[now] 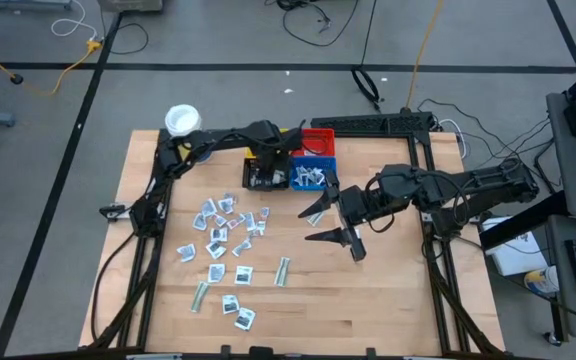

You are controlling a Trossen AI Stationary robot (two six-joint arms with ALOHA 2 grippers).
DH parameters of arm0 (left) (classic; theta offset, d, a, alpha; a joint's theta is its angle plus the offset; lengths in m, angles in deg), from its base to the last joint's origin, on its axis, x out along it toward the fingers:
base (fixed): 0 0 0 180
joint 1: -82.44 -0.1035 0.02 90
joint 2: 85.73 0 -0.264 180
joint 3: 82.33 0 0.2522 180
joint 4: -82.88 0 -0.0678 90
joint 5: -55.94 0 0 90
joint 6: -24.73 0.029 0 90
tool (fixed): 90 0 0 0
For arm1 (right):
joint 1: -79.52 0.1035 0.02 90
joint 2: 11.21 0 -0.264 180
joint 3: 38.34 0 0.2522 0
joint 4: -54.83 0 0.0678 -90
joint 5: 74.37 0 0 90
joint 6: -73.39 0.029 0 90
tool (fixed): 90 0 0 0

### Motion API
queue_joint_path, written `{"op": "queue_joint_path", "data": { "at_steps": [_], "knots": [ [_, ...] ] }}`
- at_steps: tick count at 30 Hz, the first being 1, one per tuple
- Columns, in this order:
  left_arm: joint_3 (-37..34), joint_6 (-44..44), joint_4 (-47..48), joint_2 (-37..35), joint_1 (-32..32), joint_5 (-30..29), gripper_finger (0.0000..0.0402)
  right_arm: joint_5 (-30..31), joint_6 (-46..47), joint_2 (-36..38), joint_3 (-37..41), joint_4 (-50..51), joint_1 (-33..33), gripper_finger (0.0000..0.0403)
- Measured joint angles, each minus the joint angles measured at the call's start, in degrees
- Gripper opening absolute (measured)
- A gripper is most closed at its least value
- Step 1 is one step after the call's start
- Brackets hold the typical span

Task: Pick & Place First Aid Supplies
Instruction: Put the green bandage pack into the black basket

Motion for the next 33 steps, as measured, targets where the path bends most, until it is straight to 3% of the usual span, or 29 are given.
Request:
{"op": "queue_joint_path", "data": {
  "at_steps": [7,15,20,25,33],
  "knots": [
    [0.00,-4.04,-0.06,-4.60,-0.72,0.26,0.0203,-0.15,-0.13,0.00,0.00,0.07,0.00,0.0210],
    [0.00,-14.67,-9.96,-18.27,-3.42,15.84,0.0213,-0.17,-0.15,0.21,-0.02,0.02,0.00,0.0207],
    [-4.19,-21.96,-22.36,-28.74,-0.63,22.09,0.0214,-0.17,-0.93,0.66,0.00,0.10,0.00,0.0206],
    [-16.19,-29.32,-41.10,-41.26,6.59,17.38,0.0214,-0.13,-1.20,1.35,0.00,0.02,0.00,0.0206],
    [-35.85,-35.36,-72.65,-54.95,24.39,-2.65,0.0214,-0.02,-0.81,1.57,0.00,0.95,0.00,0.0204]
  ]
}}
